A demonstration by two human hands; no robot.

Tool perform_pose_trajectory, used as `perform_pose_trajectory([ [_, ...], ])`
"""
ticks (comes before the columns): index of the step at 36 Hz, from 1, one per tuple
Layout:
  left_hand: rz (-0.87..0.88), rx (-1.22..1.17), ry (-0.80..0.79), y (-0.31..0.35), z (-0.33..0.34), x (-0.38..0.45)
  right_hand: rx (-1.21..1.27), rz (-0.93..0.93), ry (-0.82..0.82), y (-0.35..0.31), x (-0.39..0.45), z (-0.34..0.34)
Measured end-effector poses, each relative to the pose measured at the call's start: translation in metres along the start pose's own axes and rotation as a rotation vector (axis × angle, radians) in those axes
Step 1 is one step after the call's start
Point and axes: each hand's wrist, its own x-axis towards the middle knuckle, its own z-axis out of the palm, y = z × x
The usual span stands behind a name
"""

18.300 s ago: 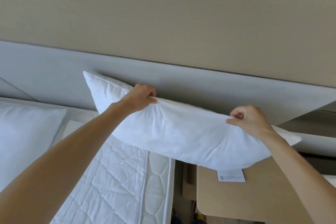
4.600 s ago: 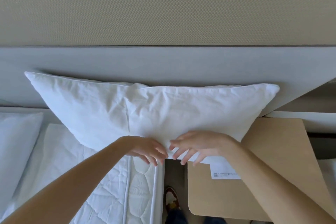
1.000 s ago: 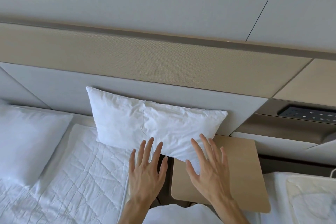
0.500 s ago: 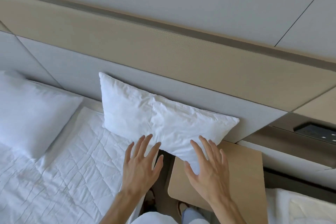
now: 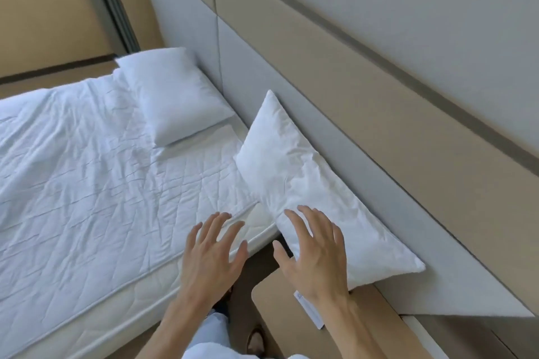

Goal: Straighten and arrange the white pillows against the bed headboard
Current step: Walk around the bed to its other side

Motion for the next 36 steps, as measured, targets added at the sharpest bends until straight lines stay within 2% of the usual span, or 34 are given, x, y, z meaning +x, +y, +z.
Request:
perform_pose_trajectory([
  [10,-0.337,0.066,0.098,-0.040,-0.046,-0.076,0.038,-0.337,-0.063,-0.053,-0.002,0.011],
  [19,-0.574,0.084,0.259,-0.081,-0.085,-0.155,0.106,-0.604,-0.168,-0.145,-0.032,0.030],
  [30,-0.804,0.151,0.447,-0.161,-0.150,-0.282,0.150,-0.837,-0.234,-0.287,-0.108,0.061],
  [36,-0.920,0.172,0.455,-0.219,-0.186,-0.374,0.150,-0.979,-0.285,-0.381,-0.179,0.093],
])
